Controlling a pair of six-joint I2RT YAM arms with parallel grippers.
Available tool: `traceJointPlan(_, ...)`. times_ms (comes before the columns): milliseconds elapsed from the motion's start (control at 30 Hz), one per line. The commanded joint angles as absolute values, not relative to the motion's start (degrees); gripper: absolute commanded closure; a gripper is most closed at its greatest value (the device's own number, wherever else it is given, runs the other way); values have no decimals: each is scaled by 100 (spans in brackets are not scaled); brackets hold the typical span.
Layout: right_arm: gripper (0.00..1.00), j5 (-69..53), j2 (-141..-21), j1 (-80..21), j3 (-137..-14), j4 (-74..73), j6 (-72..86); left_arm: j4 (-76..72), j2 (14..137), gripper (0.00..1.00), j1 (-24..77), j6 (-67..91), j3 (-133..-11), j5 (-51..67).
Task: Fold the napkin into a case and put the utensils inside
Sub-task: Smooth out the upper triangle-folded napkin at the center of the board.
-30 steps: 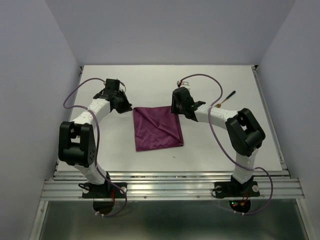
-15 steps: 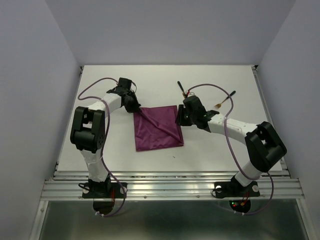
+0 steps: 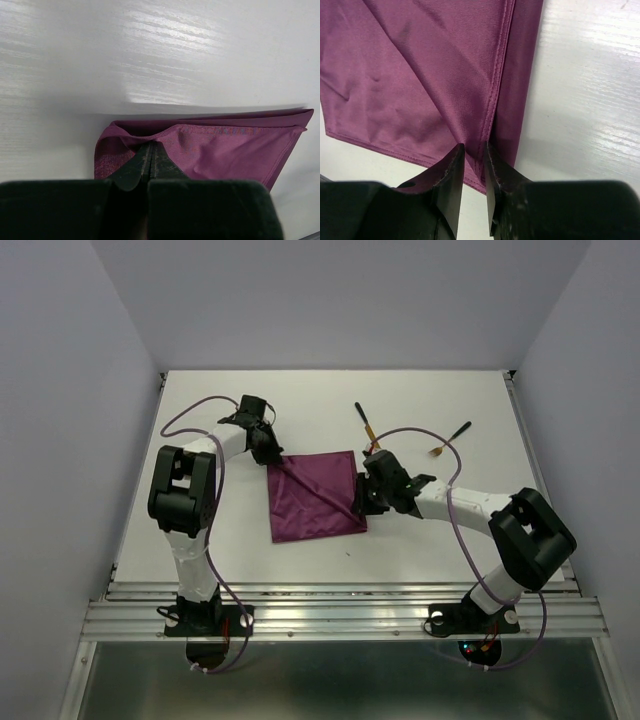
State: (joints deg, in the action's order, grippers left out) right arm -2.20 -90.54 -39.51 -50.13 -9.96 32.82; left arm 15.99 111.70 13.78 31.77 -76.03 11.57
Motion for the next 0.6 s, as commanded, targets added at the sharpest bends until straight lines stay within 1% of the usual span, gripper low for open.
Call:
traceJointPlan(0,73,165,-9105,-4060,-5123,-1115,3323,1582,11057,97,1397,3138,-7734,1116)
traceJointPlan(333,73,448,-8411,-4289,-5141,-1011,3489,1696,10503,97,1397,3059,-7471,1187)
traceJointPlan(567,77,439,-8604,-4474,-5177,-879,3568,1872,10441,97,1389,3059,-7611,835)
